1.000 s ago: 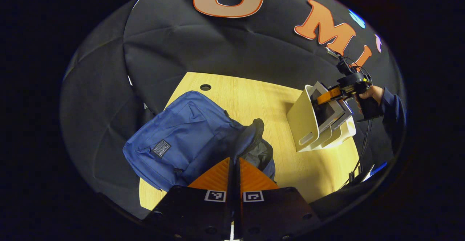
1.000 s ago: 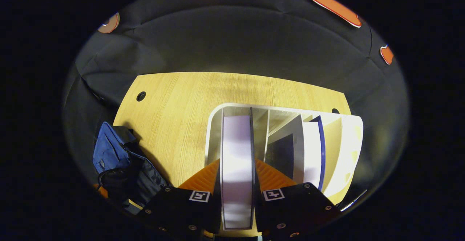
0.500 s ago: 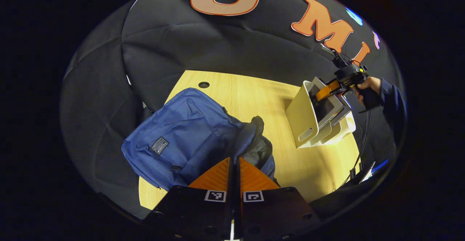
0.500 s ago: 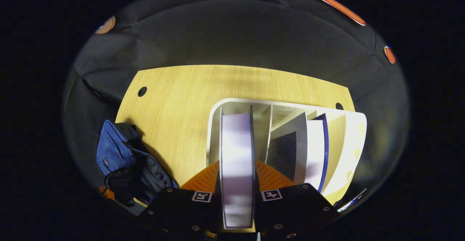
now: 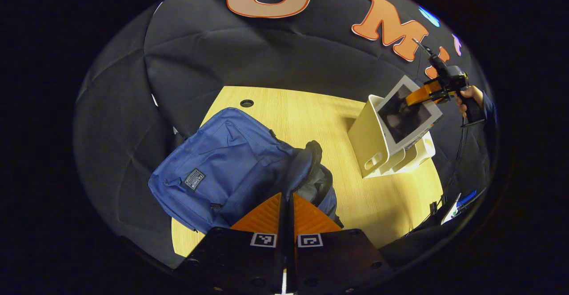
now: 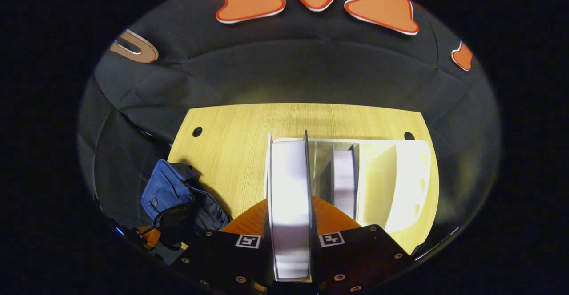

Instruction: Open the schoolbag, grab two books from the bookshelf and put them into the schoolbag.

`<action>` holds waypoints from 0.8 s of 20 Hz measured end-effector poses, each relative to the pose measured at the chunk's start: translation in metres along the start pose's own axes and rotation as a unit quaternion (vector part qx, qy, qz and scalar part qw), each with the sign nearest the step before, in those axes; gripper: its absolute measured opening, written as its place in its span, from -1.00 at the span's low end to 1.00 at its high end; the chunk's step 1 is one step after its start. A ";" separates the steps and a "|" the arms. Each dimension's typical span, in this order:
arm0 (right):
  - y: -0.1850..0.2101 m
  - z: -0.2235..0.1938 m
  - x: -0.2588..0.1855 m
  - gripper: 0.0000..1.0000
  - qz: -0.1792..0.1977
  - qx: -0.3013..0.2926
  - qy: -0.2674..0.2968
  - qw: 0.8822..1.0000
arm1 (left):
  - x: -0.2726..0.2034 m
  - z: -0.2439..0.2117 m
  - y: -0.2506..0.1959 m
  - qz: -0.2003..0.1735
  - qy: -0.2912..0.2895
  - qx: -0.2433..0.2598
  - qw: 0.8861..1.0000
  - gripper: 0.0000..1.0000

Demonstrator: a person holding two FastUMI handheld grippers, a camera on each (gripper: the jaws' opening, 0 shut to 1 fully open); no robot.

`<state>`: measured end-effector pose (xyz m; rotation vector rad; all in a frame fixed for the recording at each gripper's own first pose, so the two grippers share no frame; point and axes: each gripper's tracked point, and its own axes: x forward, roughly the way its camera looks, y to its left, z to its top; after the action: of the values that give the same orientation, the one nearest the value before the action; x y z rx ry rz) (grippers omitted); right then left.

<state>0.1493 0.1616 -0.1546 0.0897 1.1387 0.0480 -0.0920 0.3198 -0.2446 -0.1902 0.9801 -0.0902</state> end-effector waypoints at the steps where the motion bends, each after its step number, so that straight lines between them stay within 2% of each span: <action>1: 0.000 0.002 -0.009 -0.34 0.004 0.000 -0.007 1.000 | -0.001 0.000 0.000 0.000 0.000 0.001 1.000 -0.94; 6: 0.010 0.000 -0.056 -0.34 0.037 -0.002 -0.039 0.999 | -0.005 0.002 0.000 0.008 -0.002 0.005 1.000 -0.94; 12: 0.020 -0.006 -0.090 -0.34 0.075 0.005 -0.067 0.995 | -0.007 0.003 -0.003 0.012 -0.002 0.010 1.000 -0.94; 16: 0.043 -0.021 -0.100 -0.34 0.125 0.020 -0.072 0.989 | -0.008 0.007 -0.001 0.020 -0.001 0.006 1.000 -0.94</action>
<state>0.0881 0.1966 -0.0685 0.2681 0.9785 0.2374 -0.0909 0.3212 -0.2347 -0.1603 0.9801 -0.0588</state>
